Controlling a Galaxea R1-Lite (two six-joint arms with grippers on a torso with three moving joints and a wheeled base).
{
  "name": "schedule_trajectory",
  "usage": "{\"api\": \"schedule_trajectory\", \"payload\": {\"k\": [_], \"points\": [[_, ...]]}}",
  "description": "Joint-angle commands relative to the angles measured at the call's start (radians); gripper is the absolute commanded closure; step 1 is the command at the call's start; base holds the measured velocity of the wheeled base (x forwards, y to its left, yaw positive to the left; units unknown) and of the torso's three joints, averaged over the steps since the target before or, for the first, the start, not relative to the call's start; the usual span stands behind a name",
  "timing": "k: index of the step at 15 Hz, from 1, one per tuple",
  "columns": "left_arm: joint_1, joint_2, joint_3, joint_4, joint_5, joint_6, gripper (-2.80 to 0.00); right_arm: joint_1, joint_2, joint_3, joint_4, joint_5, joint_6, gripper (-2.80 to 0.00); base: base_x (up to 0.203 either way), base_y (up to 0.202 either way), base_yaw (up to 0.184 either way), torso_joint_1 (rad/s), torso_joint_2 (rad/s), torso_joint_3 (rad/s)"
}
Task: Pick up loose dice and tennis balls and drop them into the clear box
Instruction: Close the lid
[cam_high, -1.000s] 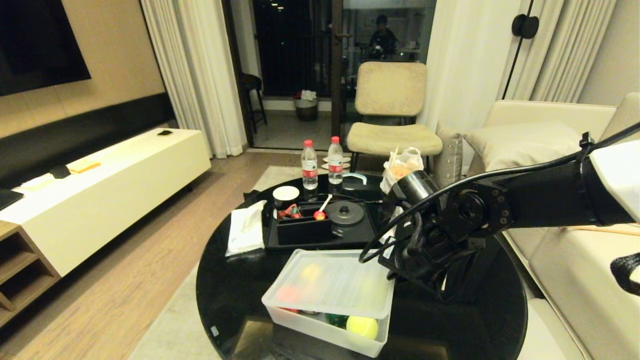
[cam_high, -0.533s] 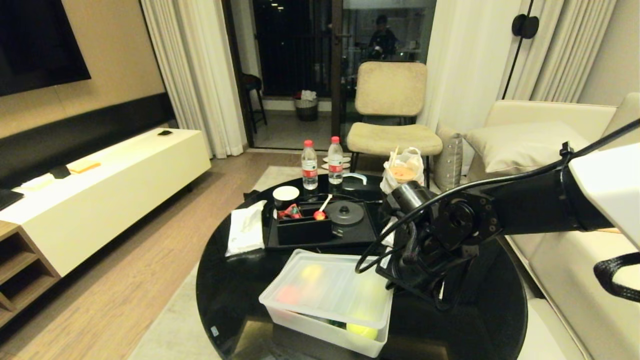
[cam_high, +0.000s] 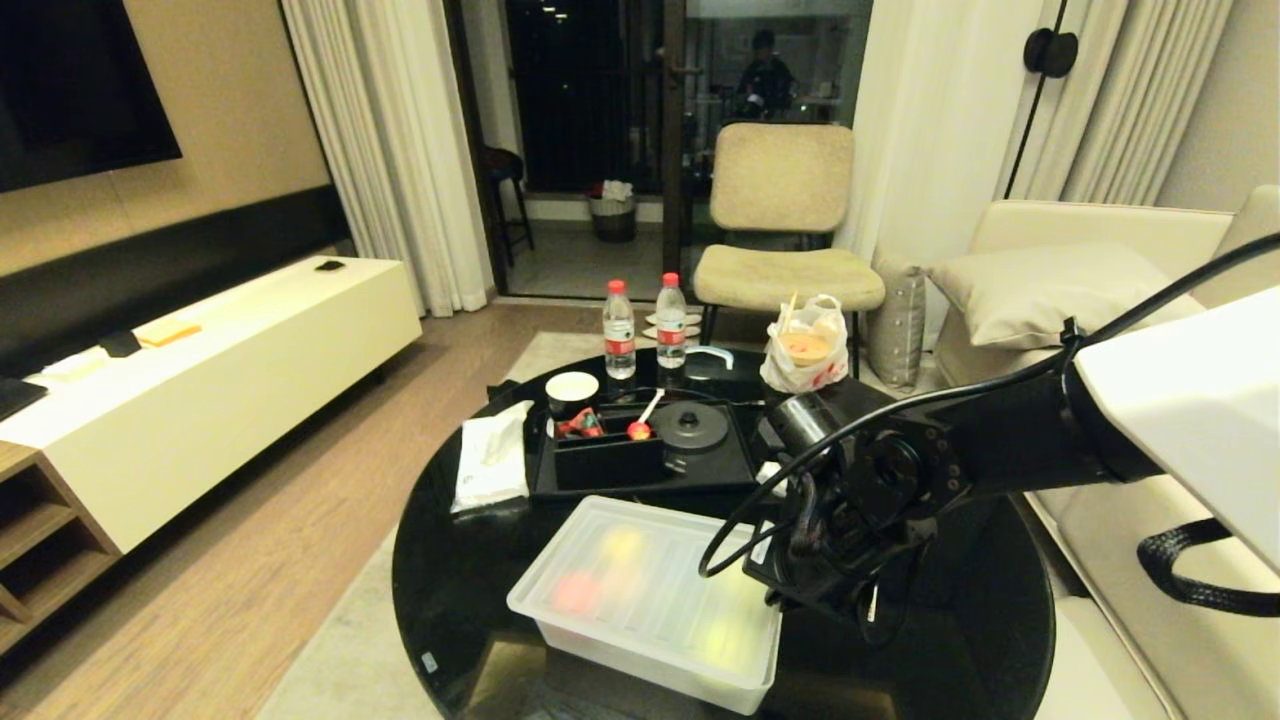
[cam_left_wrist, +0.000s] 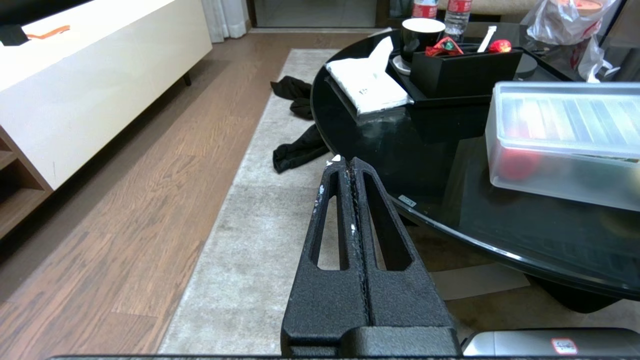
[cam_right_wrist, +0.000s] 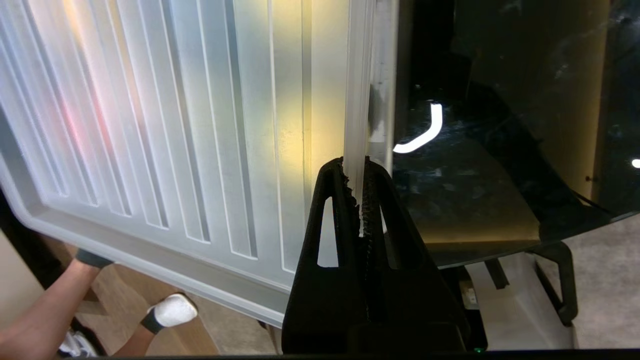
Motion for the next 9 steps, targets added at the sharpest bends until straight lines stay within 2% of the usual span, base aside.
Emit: {"api": "schedule_trajectory", "payload": {"k": [1,9], "points": [[0.002,0.001,0.002,0.0,0.001,-0.001,0.0,0.001,0.007,0.011,0.003,0.001,0.005,0.0,0.0,0.0,0.0,0.0,0.0,0.0],[0.0,0.001,0.002,0.0,0.0,-0.002,0.0,-0.01,0.036,0.024,0.001,-0.005,-0.006,0.0,0.0,0.0,0.0,0.0,0.0,0.0]]}}
